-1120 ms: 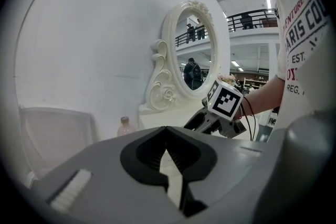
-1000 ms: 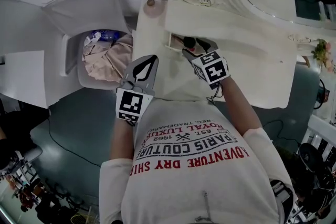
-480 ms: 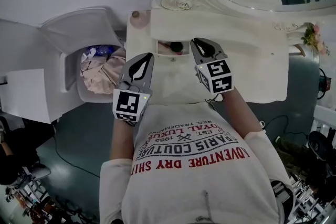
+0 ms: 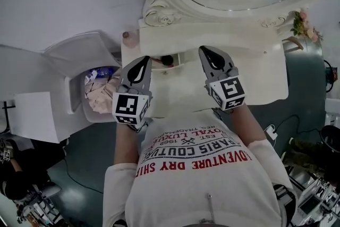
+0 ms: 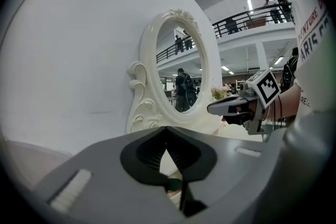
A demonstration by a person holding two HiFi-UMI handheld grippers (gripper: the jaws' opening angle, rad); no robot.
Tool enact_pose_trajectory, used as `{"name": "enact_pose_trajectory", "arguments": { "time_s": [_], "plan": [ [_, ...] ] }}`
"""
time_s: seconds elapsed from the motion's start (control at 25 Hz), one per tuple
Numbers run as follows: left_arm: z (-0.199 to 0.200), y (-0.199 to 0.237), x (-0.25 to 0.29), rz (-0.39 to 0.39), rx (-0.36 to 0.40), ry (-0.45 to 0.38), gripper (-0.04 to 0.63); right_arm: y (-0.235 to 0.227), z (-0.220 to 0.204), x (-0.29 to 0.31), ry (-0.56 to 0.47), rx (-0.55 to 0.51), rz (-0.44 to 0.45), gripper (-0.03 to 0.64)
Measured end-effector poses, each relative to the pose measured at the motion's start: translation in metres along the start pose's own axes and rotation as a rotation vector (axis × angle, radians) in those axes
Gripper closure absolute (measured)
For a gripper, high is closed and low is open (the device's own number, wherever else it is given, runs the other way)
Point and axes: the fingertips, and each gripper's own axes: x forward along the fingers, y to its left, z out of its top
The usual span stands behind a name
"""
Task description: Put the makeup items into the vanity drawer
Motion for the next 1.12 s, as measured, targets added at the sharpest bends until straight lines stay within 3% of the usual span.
{"name": "enact_pose_trajectory", "arguments": {
  "time_s": [0.32, 0.52, 1.12],
  "plan": [
    [0.023, -0.012, -0.003, -0.012, -0.068, -0.036, 0.584, -0.026, 0.005, -0.023, -0.038, 0.057, -0.019, 0.609],
    [0.022, -0.015, -0.003, 0.010, 0.022, -0.008, 0.584, -0.022, 0.007, -0.024, -0.051, 0.017, 0.000, 0.609],
    [0.024, -0.021, -0.006, 0.020, 0.006, -0.022, 0.584, -0.012, 0.016, -0.021, -0.090, -0.009, 0.044, 0.609]
  ]
}}
